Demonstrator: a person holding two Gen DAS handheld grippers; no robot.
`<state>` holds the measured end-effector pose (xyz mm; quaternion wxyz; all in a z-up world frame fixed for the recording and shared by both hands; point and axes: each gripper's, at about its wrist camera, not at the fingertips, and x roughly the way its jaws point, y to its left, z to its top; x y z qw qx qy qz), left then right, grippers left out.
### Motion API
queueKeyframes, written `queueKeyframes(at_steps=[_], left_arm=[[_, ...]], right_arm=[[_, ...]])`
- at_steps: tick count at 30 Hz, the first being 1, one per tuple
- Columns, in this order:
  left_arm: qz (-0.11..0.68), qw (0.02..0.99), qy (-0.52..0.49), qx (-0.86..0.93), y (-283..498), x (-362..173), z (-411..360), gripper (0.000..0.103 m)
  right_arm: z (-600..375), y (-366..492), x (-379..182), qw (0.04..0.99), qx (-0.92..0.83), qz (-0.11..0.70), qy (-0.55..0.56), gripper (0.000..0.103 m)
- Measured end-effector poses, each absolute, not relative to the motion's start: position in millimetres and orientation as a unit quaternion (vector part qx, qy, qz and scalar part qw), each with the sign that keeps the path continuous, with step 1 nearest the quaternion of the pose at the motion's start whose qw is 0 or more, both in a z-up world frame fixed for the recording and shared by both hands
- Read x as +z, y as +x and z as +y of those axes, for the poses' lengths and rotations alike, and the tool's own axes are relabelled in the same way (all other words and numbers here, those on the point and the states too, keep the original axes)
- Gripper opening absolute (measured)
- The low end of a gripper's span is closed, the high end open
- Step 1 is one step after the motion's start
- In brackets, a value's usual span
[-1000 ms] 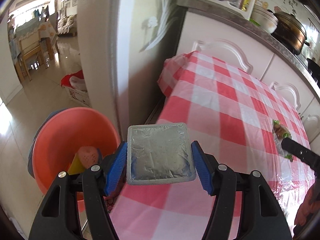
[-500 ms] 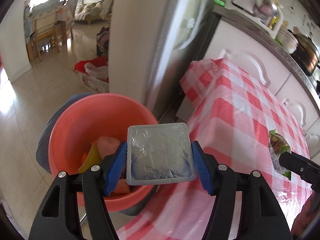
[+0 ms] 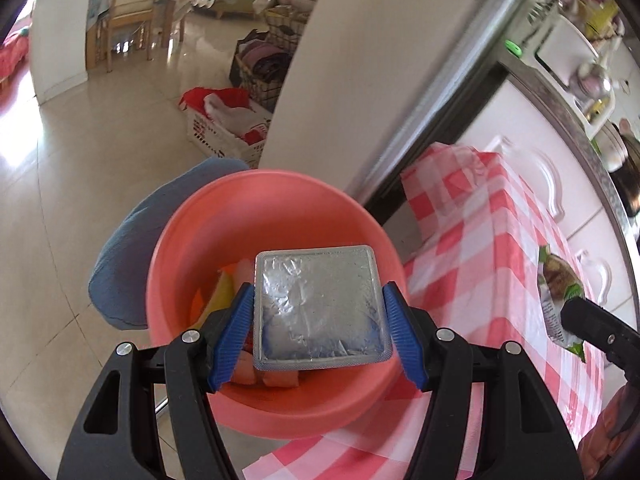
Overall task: Collect trash
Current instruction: 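Carry foil square and snack packet to the orange bucket and open both tools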
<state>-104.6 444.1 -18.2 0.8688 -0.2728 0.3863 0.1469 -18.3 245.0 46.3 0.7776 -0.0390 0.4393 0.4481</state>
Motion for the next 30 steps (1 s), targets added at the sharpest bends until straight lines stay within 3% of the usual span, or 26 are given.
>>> queueKeyframes(at_steps=[11, 13, 15, 19, 21, 30], left_arm=[[0.384, 0.860, -0.296, 0.157, -102, -34, 468, 0.065], [0.383, 0.860, -0.299, 0.158, -101, -36, 470, 0.066], [0.383, 0.859, -0.303, 0.154, -100, -39, 474, 0.066], [0.377, 0.857, -0.308, 0.172, -103, -40, 481, 0.084], [0.371, 0.858, -0.309, 0.175, -106, -40, 483, 0.090], [0.346, 0.867, -0.318, 0.165, -110, -33, 484, 0.094]], right_arm=[[308, -4, 31, 0.753, 0.473, 0.452, -0.073, 0.037], [318, -5, 27, 0.749, 0.474, 0.456, -0.079, 0.042], [327, -3, 21, 0.749, 0.468, 0.460, -0.089, 0.064], [318, -1, 17, 0.761, 0.449, 0.463, -0.070, 0.071], [307, 0, 22, 0.775, 0.437, 0.452, -0.063, 0.080], [253, -3, 39, 0.830, 0.375, 0.405, -0.081, 0.091]])
